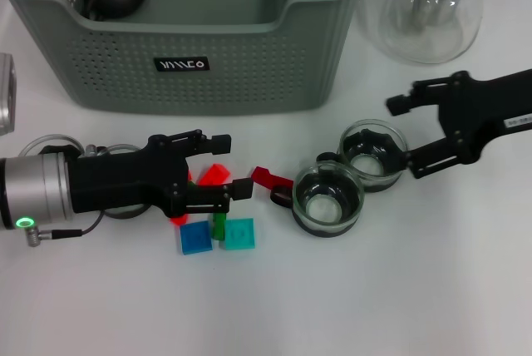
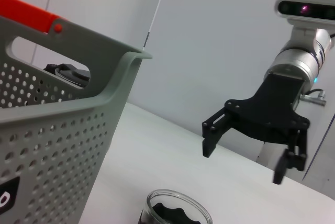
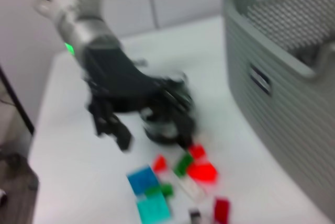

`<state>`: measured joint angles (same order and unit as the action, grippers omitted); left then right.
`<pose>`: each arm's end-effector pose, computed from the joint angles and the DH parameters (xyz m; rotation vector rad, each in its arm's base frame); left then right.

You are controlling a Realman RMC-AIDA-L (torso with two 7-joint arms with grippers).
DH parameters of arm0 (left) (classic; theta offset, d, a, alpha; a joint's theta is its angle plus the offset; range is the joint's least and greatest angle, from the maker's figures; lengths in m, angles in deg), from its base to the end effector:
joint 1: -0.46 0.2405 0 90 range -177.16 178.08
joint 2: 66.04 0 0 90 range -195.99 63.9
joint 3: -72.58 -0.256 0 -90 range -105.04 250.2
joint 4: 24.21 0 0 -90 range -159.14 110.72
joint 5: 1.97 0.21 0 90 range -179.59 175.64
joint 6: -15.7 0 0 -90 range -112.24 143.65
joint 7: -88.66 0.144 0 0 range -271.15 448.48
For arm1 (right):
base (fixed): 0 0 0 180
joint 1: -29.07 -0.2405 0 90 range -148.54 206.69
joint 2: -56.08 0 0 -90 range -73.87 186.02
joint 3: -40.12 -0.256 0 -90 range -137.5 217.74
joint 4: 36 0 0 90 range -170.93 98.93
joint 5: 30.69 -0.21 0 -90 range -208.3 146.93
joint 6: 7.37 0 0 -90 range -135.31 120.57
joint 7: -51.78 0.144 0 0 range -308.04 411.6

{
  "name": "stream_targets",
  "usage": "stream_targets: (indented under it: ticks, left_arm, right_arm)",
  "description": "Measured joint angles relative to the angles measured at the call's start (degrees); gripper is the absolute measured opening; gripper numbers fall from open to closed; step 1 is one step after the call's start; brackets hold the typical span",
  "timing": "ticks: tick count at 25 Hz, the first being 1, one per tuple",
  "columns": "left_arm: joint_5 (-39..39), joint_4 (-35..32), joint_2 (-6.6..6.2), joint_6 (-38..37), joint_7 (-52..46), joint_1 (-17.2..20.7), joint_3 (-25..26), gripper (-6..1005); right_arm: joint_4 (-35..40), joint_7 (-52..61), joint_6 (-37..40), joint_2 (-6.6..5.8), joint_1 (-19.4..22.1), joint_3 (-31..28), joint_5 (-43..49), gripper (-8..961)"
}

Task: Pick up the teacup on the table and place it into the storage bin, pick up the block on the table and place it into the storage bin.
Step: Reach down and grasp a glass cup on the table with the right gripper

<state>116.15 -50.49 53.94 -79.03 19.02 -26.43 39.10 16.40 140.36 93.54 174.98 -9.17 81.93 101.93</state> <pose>-0.2826 0.2784 -0.0321 -2.7613 -0.7213 -0.8729 0.2193 0.3449 0.0219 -3.0378 0.4094 0.2650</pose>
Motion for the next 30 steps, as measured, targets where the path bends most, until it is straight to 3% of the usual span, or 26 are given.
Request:
stream_targets:
  ticks: [15,22,30]
  left_arm:
    - [-0.4,0.0,0.17,-0.1,0.0,0.0,0.2,860]
    - [-0.4,0.0,0.03,-0.1,0.0,0.1,0.1,860]
    - [-0.6,0.0,0.17,-0.1,0.0,0.3,0.2,860]
  right_arm:
    - [20.2,31.4,6.7,-0.12,-1.3,1.6,11.4,940]
    - [19.3,35.2,3.4,0.66,-3.3,6.9,18.2,940]
    - [12.7,35.5,-5.4,1.18,-3.9,13.7,18.5,941]
